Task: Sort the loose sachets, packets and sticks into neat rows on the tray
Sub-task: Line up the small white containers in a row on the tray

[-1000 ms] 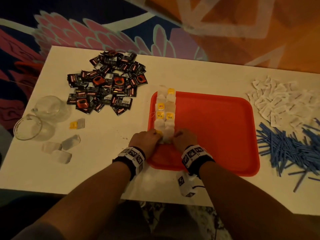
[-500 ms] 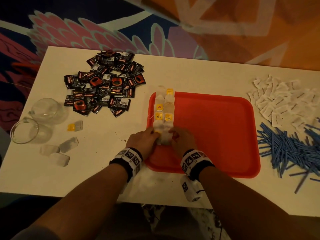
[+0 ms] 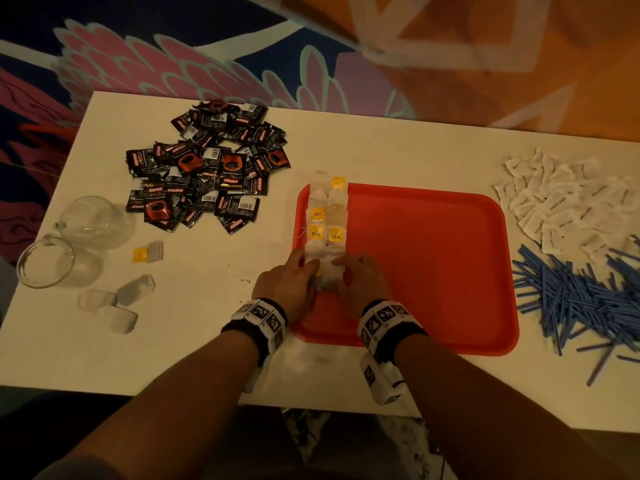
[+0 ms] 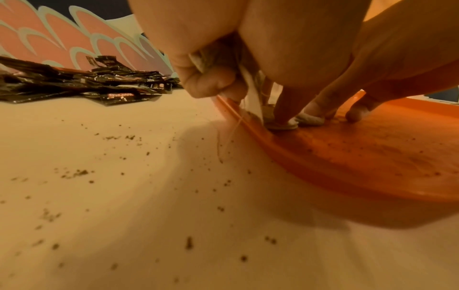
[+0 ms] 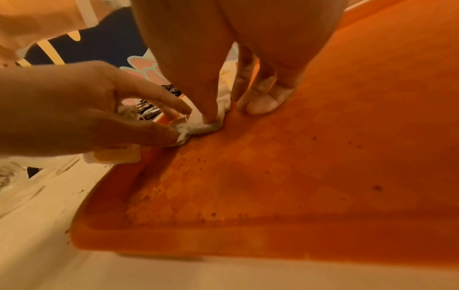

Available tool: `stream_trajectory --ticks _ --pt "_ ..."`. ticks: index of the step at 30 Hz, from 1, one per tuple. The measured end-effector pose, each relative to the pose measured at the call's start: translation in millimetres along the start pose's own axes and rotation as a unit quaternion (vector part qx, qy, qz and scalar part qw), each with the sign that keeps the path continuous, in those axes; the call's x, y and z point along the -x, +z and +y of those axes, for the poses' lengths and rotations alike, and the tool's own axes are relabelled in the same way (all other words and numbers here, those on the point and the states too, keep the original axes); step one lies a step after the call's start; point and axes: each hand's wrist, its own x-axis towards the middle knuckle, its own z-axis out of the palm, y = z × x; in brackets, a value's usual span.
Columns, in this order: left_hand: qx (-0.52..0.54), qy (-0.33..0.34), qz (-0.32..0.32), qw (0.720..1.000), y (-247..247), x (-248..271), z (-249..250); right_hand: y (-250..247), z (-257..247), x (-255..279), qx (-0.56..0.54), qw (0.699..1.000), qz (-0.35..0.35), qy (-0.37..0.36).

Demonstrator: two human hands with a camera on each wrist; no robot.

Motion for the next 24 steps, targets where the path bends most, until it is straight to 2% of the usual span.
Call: stream_trajectory --ticks 2,4,5,6,8,10,13,15,17,19,24 --pt "0.031 -0.009 0.010 0.999 0 1 0 -3 -1 0 -0.017 1.000 -0.010 0.002" --pt "0.113 -0.033 0.037 0.992 -2 2 -2 -7 -4 0 -0.034 0.999 -0.008 -0.003" --pt "0.181 -0.054 0.054 0.981 -4 2 -2 -9 -5 1 -0.045 0.999 0.000 -0.011" --pt "0.268 -0.079 0.073 0.957 -7 2 -2 -12 -8 1 -0.065 0.998 0.009 -0.021" --pt "0.445 -0.138 0.099 0.879 -16 3 0 -20 -15 4 -0.121 0.992 0.010 -0.034" --pt "0.568 -0.181 0.102 0.796 -29 4 3 -30 -23 8 -0.166 0.985 -0.006 -0.054" --pt "0.722 -0.218 0.081 0.652 -47 9 7 -43 -38 18 -0.196 0.972 -0.001 -0.128" --pt "0.768 -0.216 0.065 0.600 -58 12 8 -53 -46 23 -0.200 0.958 0.004 -0.206" --pt "0.797 -0.203 0.046 0.566 -71 14 11 -65 -52 29 -0.180 0.948 -0.011 -0.262" --pt "0.821 -0.191 0.024 0.537 -86 17 16 -76 -58 32 -0.155 0.945 -0.017 -0.288" --pt "0.844 -0.160 -0.028 0.511 -107 21 22 -94 -76 37 -0.186 0.932 0.010 -0.312"
